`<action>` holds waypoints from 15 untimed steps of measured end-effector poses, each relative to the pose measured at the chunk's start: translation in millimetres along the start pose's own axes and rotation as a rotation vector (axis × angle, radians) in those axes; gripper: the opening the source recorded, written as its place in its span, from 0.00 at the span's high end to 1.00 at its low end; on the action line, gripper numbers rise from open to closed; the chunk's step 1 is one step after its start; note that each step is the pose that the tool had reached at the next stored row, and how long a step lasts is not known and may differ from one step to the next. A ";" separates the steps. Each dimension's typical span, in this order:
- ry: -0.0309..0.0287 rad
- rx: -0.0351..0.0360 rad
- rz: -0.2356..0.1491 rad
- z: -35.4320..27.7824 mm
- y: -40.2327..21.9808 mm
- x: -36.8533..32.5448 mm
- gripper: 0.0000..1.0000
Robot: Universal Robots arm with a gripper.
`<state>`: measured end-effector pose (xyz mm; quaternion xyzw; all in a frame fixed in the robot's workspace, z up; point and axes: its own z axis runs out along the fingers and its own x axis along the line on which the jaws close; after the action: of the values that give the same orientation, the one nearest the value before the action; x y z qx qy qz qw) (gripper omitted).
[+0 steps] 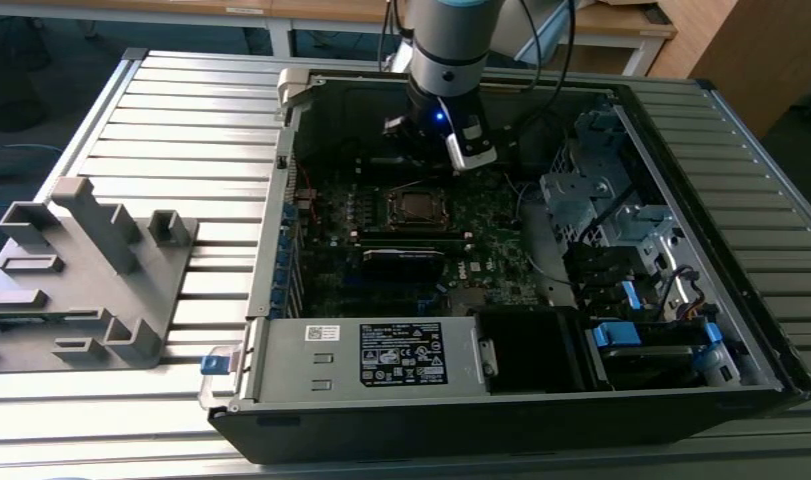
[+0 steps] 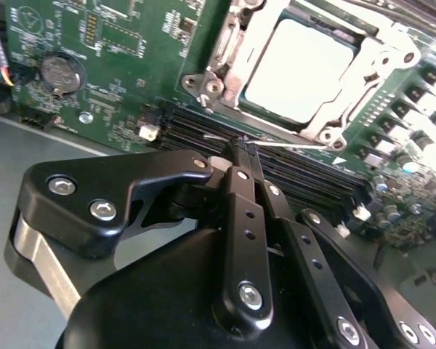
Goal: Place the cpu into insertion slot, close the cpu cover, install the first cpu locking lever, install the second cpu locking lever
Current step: 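Install the first cpu locking lever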
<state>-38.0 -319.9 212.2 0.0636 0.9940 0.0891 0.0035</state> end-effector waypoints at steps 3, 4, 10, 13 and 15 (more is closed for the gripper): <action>-0.0216 -0.0035 -0.004 0.8 -0.2 0.3 0.90; -0.0256 -0.0041 -0.005 0.9 -0.2 0.6 0.90; -0.0287 -0.0043 0.005 0.9 -0.6 3.6 0.90; -0.0348 -0.0038 0.039 1.1 -0.8 4.6 0.90; -0.0391 -0.0037 0.061 1.3 -1.0 5.7 0.90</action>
<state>-43.8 -319.9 210.8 0.0958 0.9911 0.0897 0.0203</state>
